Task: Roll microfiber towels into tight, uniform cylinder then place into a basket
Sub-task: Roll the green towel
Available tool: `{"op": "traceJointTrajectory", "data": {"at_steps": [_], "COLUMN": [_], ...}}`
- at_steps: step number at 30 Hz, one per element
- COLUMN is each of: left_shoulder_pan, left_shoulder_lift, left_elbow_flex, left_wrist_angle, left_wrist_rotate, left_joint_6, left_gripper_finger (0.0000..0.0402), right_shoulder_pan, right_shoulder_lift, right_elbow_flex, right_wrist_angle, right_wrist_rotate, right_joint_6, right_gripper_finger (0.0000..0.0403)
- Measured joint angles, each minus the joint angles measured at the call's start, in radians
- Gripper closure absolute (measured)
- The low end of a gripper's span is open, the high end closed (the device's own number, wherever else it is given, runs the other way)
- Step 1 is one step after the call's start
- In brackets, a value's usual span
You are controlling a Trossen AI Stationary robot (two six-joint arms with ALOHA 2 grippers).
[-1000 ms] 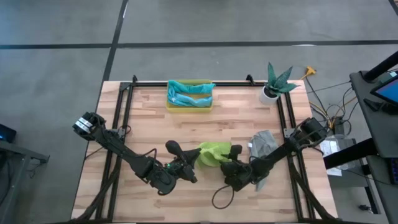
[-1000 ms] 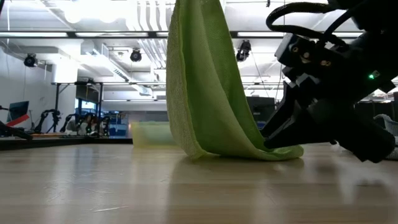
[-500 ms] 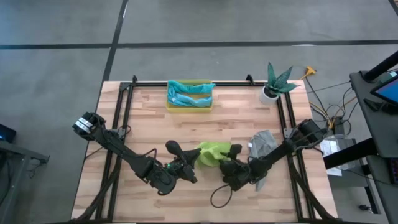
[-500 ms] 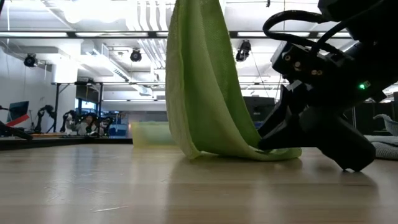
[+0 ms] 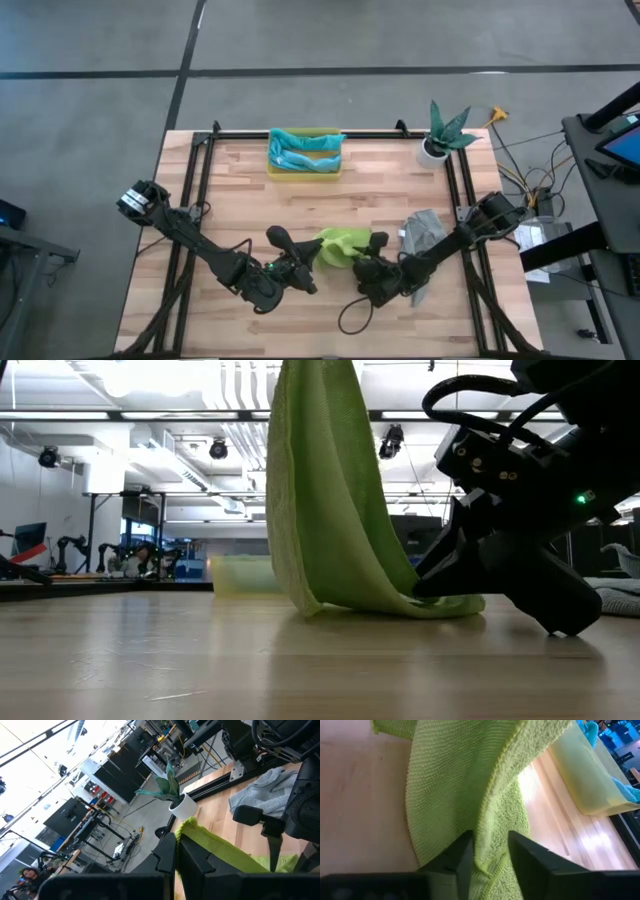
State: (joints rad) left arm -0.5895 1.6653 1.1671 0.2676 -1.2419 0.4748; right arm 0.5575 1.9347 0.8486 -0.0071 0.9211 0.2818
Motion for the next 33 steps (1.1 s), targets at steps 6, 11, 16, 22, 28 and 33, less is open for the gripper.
{"op": "traceJointTrajectory", "data": {"at_steps": [6,11,16,22,28,33], "left_shoulder_pan": [0.0,0.0,0.0,-0.019,-0.115,-0.218], "left_shoulder_lift": [0.0,0.0,0.0,-0.006,-0.026,-0.055], "left_elbow_flex": [0.0,0.0,0.0,-0.001,-0.001,-0.003], "left_wrist_angle": [0.0,0.0,0.0,-0.039,-0.077,-0.057], "left_wrist_rotate": [0.0,0.0,-0.001,-0.07,-0.326,-0.33], "left_joint_6": [0.0,0.0,0.001,0.004,0.025,0.029], "left_gripper_finger": [0.0402,0.0402,0.0402,0.0402,0.0402,0.0402], "right_shoulder_pan": [-0.004,-0.009,-0.006,0.001,0.015,0.062], "right_shoulder_lift": [0.002,0.001,-0.042,-0.149,-0.23,-0.26], "right_elbow_flex": [-0.002,-0.003,0.003,0.079,0.18,0.257], "right_wrist_angle": [-0.001,0.0,-0.045,-0.218,-0.545,-0.69], "right_wrist_rotate": [-0.02,-0.026,0.021,0.148,0.249,0.272], "right_joint_6": [-0.003,-0.024,-0.123,-0.187,-0.095,-0.023], "right_gripper_finger": [0.0384,0.0393,0.0394,0.0394,0.0394,0.0394]}}
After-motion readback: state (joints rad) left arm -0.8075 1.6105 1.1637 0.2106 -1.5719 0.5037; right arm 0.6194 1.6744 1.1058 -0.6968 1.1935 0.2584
